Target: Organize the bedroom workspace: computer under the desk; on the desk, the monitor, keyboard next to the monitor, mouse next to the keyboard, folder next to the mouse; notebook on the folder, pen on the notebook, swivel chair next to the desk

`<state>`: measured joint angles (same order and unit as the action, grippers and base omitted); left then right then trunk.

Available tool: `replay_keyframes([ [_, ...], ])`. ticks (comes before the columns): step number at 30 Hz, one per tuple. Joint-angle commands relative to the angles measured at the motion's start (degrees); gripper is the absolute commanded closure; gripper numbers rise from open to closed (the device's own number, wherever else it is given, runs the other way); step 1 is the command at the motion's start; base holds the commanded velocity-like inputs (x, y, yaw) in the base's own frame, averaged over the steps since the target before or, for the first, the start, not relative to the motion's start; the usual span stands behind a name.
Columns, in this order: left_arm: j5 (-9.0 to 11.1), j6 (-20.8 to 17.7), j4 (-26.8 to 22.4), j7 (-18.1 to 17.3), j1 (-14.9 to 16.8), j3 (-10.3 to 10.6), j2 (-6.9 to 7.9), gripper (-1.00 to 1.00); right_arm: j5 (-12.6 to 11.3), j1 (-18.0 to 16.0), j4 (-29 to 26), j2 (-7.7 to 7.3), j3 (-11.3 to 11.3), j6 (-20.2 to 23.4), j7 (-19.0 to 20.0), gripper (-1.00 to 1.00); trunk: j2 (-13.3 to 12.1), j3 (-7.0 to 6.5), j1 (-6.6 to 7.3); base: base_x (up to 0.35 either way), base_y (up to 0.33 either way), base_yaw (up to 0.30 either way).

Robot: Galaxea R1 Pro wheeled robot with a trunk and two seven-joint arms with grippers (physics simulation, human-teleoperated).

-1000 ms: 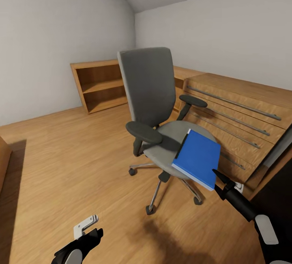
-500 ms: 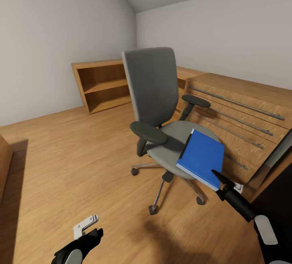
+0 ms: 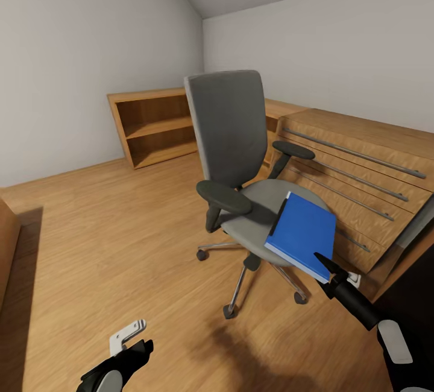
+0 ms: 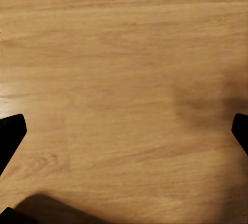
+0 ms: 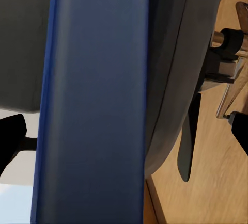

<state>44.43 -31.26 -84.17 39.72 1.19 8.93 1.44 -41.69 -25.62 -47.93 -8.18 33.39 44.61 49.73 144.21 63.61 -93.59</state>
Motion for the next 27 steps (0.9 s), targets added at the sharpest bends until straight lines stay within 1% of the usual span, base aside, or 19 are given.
replay_keyframes([
  [1,0.46,-0.03,-0.04,0.55,0.04,0.13,0.06,-1.00,-0.06,-0.04,0.02,0.01,0.10,0.30,0.10,-1.00,0.02,0.05,0.01,0.000,0.002,0.000],
  [21,0.42,-0.03,0.36,0.54,0.04,0.12,0.06,-1.00,-0.06,-0.04,-0.06,-0.01,0.10,0.44,0.08,-1.00,0.02,0.05,0.01,0.000,0.000,0.000],
  [22,0.42,-0.03,0.37,0.54,0.04,0.12,0.06,-1.00,-0.06,-0.04,-0.06,-0.01,0.10,0.45,0.08,1.00,0.02,0.05,0.01,0.000,0.000,0.000],
  [27,0.42,-0.03,0.41,0.54,0.04,0.12,0.06,-1.00,-0.04,-0.04,-0.06,-0.01,0.10,0.47,0.05,1.00,0.02,0.05,0.01,0.000,0.000,0.000],
])
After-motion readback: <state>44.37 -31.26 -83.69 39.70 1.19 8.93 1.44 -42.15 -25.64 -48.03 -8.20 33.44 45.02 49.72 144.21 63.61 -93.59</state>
